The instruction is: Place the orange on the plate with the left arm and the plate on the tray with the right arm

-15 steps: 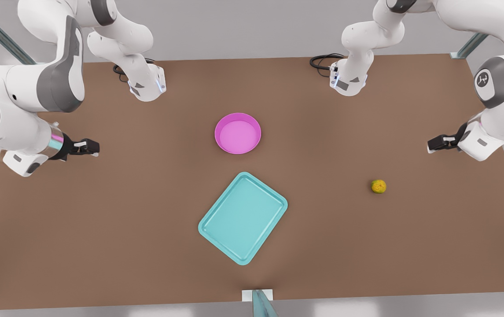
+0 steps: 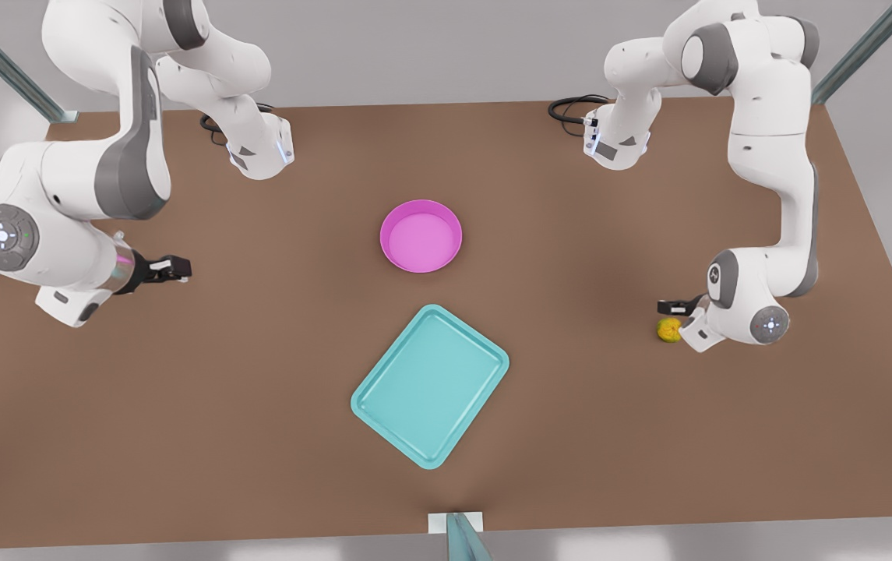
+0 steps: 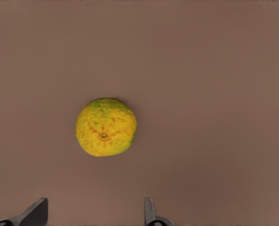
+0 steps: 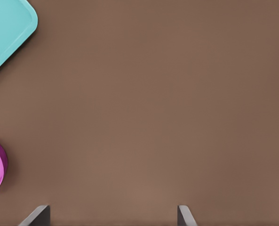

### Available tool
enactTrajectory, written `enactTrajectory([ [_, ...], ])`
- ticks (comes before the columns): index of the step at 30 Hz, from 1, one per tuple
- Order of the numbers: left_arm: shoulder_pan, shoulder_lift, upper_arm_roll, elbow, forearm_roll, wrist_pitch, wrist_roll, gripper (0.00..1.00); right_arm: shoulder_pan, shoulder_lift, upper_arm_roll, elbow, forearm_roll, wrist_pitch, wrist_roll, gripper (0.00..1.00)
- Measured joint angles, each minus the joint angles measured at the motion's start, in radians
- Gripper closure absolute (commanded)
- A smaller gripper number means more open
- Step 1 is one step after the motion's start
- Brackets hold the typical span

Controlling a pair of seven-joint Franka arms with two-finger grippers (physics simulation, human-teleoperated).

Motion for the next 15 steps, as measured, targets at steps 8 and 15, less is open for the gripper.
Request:
enactTrajectory([
  [8,-0.002,0.063,0.003,-0.018,0.001,0.217,0.006,0.00,0.001,0.008,0.000,0.000,0.000,0.001,-0.010,0.00],
  [15,-0.004,0.100,0.004,-0.016,0.001,0.284,0.010,0.00,0.004,0.014,0.000,-0.001,-0.001,0.003,-0.016,0.00],
])
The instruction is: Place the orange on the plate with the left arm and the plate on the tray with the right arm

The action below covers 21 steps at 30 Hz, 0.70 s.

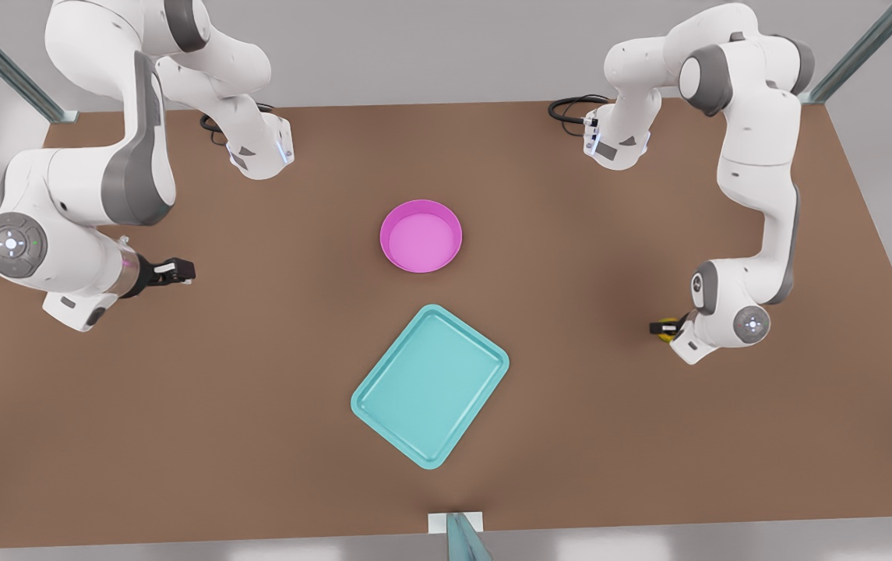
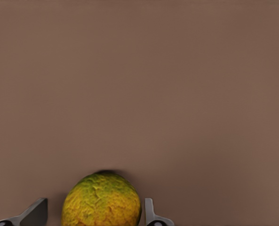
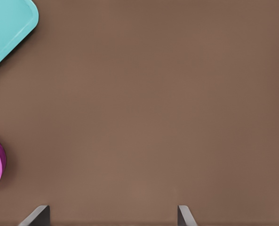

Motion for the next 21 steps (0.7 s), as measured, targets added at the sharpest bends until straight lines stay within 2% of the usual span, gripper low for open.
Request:
enactTrajectory([
  [6,-0.001,0.001,0.000,0.000,0.000,0.001,0.001,0.00,0.001,0.005,0.000,0.000,0.002,0.000,-0.003,0.00],
  [7,-0.002,0.002,0.000,0.000,0.000,0.000,0.001,0.04,0.001,0.006,0.000,0.000,0.002,0.000,-0.004,0.00],
  [8,-0.002,0.003,0.000,0.000,0.000,-0.001,0.001,0.18,0.000,0.007,0.000,0.000,0.002,0.000,-0.004,0.00],
  [9,-0.002,0.003,0.000,0.000,0.001,-0.001,0.001,0.19,0.000,0.008,0.000,0.000,0.003,0.000,-0.005,0.00],
  [11,-0.002,0.007,0.000,0.000,0.002,-0.001,0.000,0.31,0.001,0.008,0.000,0.001,0.004,0.000,-0.006,0.00],
  [17,-0.001,-0.010,0.000,0.008,0.007,-0.007,-0.007,0.33,0.000,0.010,-0.001,0.000,0.004,0.000,-0.007,0.00],
  [21,-0.063,-0.086,-0.012,0.074,0.006,-0.109,-0.027,0.33,0.000,0.010,-0.001,-0.001,0.004,0.000,-0.009,0.00],
])
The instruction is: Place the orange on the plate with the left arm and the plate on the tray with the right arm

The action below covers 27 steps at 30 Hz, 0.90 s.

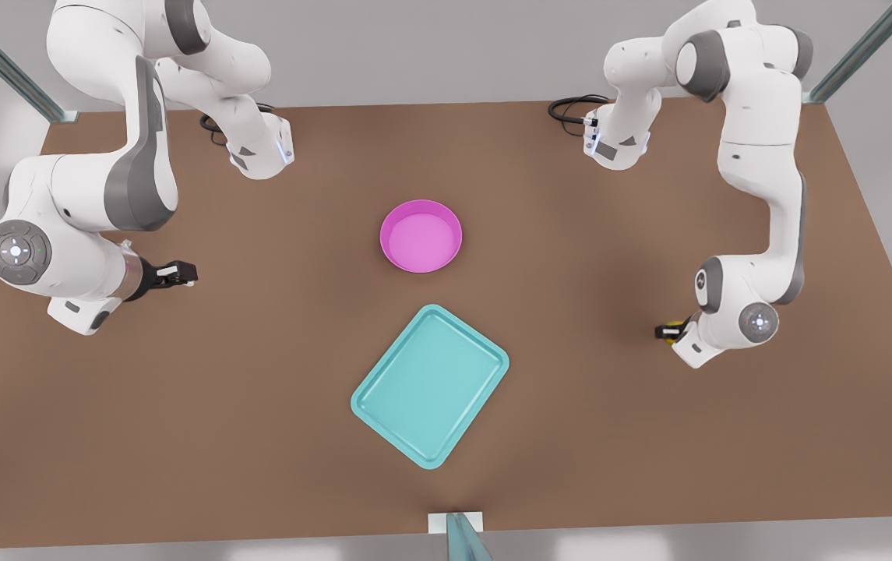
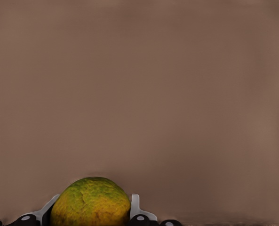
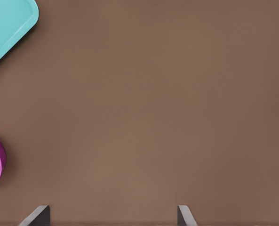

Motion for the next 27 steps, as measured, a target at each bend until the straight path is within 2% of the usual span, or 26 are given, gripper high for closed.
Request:
enactTrajectory([
  [4,-0.310,-0.005,-0.004,0.139,-0.020,-0.138,-0.065,0.33,0.000,-0.001,0.000,0.000,0.000,0.000,-0.002,0.00],
  [7,-0.543,0.062,-0.006,0.275,-0.062,-0.202,-0.147,0.33,0.000,-0.001,0.000,-0.003,0.000,0.000,-0.003,0.00],
  [9,-0.647,0.105,-0.010,0.335,-0.091,-0.227,-0.208,0.33,0.000,-0.001,0.000,-0.005,0.000,0.000,-0.004,0.00],
  [21,-0.898,0.183,-0.068,0.369,-0.225,-0.266,-0.542,0.33,0.000,-0.011,0.000,-0.027,0.004,0.006,-0.007,0.00],
  [22,-0.907,0.190,-0.068,0.372,-0.232,-0.265,-0.566,0.31,0.000,-0.012,0.000,-0.028,0.004,0.007,-0.007,0.00],
  [23,-0.913,0.196,-0.068,0.374,-0.237,-0.265,-0.588,0.13,0.000,-0.012,0.000,-0.028,0.004,0.008,-0.007,0.00],
  [24,-0.918,0.202,-0.068,0.375,-0.242,-0.264,-0.608,0.00,0.000,-0.012,0.000,-0.028,0.004,0.008,-0.008,0.00],
  [27,-0.923,0.201,-0.066,0.376,-0.248,-0.263,-0.663,0.00,0.000,-0.012,0.000,-0.028,0.005,0.009,-0.008,0.00],
])
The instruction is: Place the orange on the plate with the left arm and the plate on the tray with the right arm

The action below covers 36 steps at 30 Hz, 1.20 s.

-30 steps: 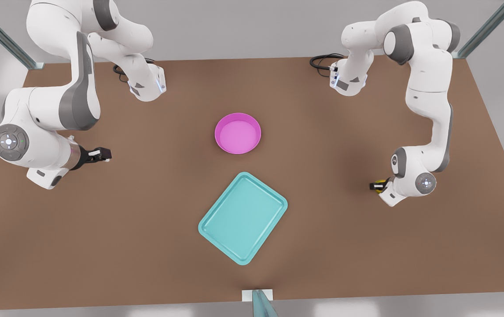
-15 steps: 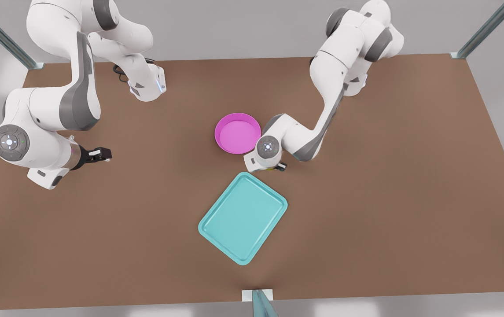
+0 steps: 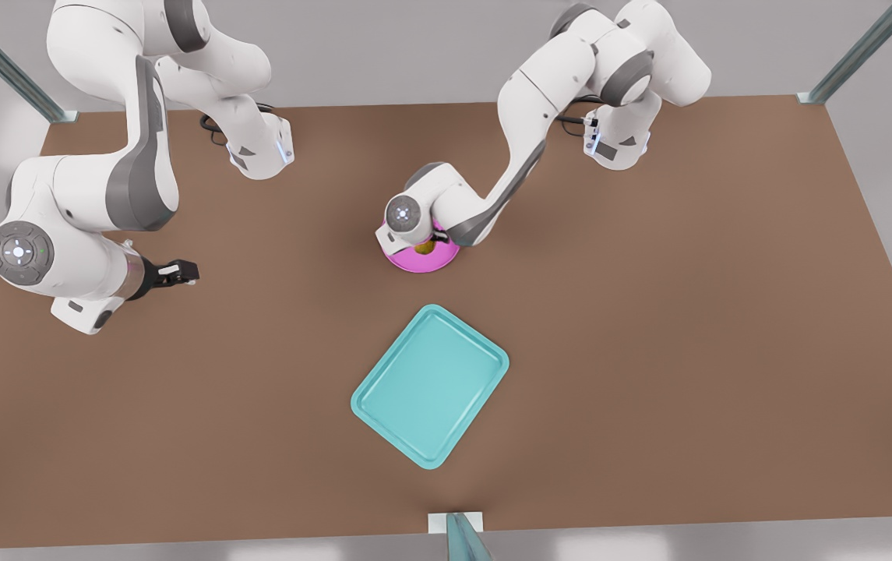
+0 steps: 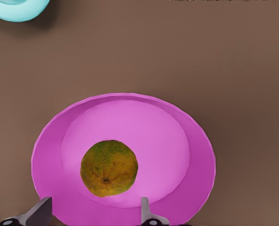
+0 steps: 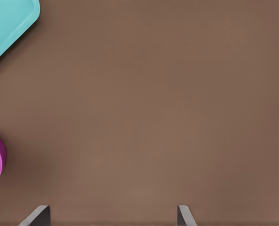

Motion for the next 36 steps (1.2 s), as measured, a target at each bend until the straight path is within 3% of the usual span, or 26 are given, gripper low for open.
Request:
enactTrajectory([
  [2,0.027,-0.055,0.045,0.018,-0.004,-0.027,-0.026,0.00,0.000,0.001,0.000,-0.025,0.003,-0.001,0.000,0.00],
  [5,0.292,-0.182,0.200,0.258,-0.024,-0.264,0.002,0.00,0.055,0.055,0.014,-0.206,0.123,0.038,0.000,0.00],
  [8,0.443,-0.249,0.531,0.376,-0.032,-0.478,0.090,0.00,0.142,0.037,0.193,-0.445,0.243,0.243,0.018,0.00],
  [9,0.460,-0.263,0.590,0.384,-0.033,-0.524,0.119,0.00,0.157,0.006,0.253,-0.531,0.266,0.334,0.031,0.00],
  [10,0.575,-0.333,0.484,0.332,-0.028,-0.545,0.146,0.00,0.163,-0.029,0.300,-0.620,0.284,0.427,0.043,0.00],
  [11,0.766,-0.429,0.271,0.223,0.007,-0.534,0.169,0.00,0.164,-0.061,0.336,-0.700,0.302,0.516,0.055,0.00],
  [12,0.885,-0.512,0.134,0.105,0.048,-0.509,0.191,0.00,0.163,-0.085,0.366,-0.768,0.317,0.601,0.066,0.00],
  [14,0.952,-0.530,0.025,0.049,0.102,-0.487,0.231,0.00,0.161,-0.107,0.413,-0.883,0.343,0.760,0.087,0.00],
  [17,0.960,-0.508,-0.006,0.064,0.143,-0.483,0.284,0.00,0.162,-0.094,0.476,-0.987,0.402,0.963,0.115,0.00],
  [22,0.969,-0.497,-0.005,0.081,0.172,-0.480,0.353,0.00,0.159,-0.026,0.495,-1.006,0.490,1.147,0.153,0.00],
  [36,0.972,-0.499,-0.002,0.090,0.183,-0.482,0.472,0.00,0.155,0.095,0.503,-0.984,0.518,1.224,0.199,0.00],
])
